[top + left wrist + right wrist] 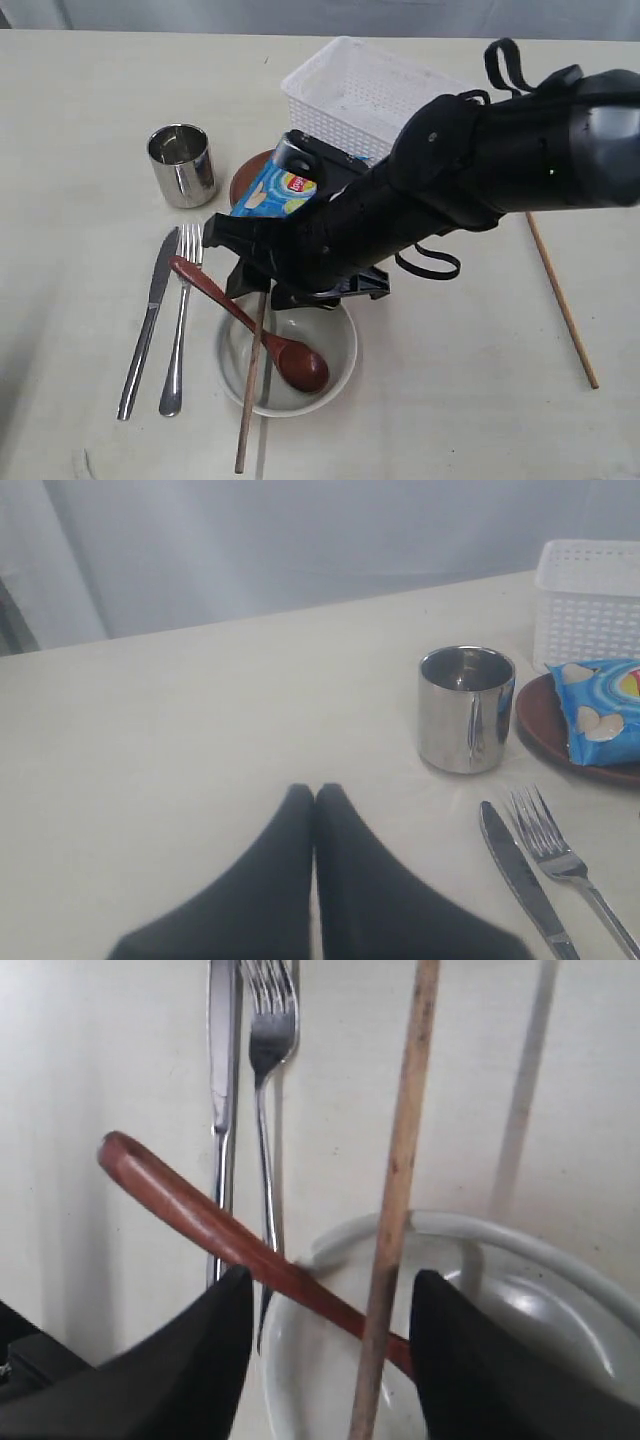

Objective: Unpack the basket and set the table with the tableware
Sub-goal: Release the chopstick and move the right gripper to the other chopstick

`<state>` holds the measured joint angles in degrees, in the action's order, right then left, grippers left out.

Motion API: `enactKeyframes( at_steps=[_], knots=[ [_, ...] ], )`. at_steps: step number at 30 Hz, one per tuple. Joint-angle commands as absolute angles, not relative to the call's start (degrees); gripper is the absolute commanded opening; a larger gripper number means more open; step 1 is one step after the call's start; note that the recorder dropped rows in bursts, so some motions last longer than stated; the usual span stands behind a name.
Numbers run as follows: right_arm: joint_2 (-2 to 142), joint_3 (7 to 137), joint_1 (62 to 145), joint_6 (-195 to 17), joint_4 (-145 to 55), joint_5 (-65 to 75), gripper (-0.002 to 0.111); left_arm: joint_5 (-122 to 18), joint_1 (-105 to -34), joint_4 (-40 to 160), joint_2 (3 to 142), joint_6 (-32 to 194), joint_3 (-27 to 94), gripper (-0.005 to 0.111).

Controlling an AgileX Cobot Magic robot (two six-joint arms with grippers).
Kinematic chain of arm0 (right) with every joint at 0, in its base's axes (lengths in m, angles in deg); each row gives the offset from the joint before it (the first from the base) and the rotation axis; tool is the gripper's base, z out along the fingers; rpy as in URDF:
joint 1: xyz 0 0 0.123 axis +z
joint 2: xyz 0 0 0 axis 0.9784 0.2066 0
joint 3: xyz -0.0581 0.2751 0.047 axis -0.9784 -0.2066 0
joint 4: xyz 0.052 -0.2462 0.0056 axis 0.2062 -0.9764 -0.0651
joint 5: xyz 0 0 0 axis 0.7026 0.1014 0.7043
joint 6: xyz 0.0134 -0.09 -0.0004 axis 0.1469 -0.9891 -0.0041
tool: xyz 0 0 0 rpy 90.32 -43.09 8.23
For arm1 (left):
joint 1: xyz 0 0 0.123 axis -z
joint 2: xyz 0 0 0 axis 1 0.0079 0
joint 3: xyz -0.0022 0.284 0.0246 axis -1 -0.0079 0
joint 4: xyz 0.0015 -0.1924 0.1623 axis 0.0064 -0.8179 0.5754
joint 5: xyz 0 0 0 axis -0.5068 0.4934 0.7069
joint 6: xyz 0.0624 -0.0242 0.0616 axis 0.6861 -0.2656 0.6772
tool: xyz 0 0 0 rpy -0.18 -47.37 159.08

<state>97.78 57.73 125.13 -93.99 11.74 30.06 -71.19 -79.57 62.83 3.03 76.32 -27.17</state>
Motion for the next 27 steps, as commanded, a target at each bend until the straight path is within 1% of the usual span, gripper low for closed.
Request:
enactKeyframes(
  at_steps=[1,6,12,16,21,24,27],
  knots=[
    [97.83,61.07,123.98,-96.5,8.53,34.51,0.048,-70.76,-79.71,62.73,2.83,76.3,-27.3,0.0],
    [97.83,65.86,119.24,-95.28,-1.05,45.2,0.048,-70.76,-79.71,62.73,2.83,76.3,-27.3,0.0],
    [97.29,70.35,111.3,-91.82,-12.38,56.86,0.048,-70.76,-79.71,62.73,2.83,76.3,-27.3,0.0],
    [95.28,70.62,106.31,-86.67,-26.65,58.86,0.048,-70.76,-79.71,62.73,2.83,76.3,-27.3,0.0],
    [94.57,69.66,100.18,-74.79,-47.52,63.65,0.048,-70.76,-79.71,62.73,2.83,76.3,-27.3,0.0],
    [94.57,66.19,96.43,-73.12,-51.74,63.49,0.048,-70.76,-79.71,62.73,2.83,76.3,-27.3,0.0],
    [94.57,62.2,93.03,-73.12,-53.01,59.72,0.048,-70.76,-79.71,62.73,2.83,76.3,-27.3,0.0]
  ],
)
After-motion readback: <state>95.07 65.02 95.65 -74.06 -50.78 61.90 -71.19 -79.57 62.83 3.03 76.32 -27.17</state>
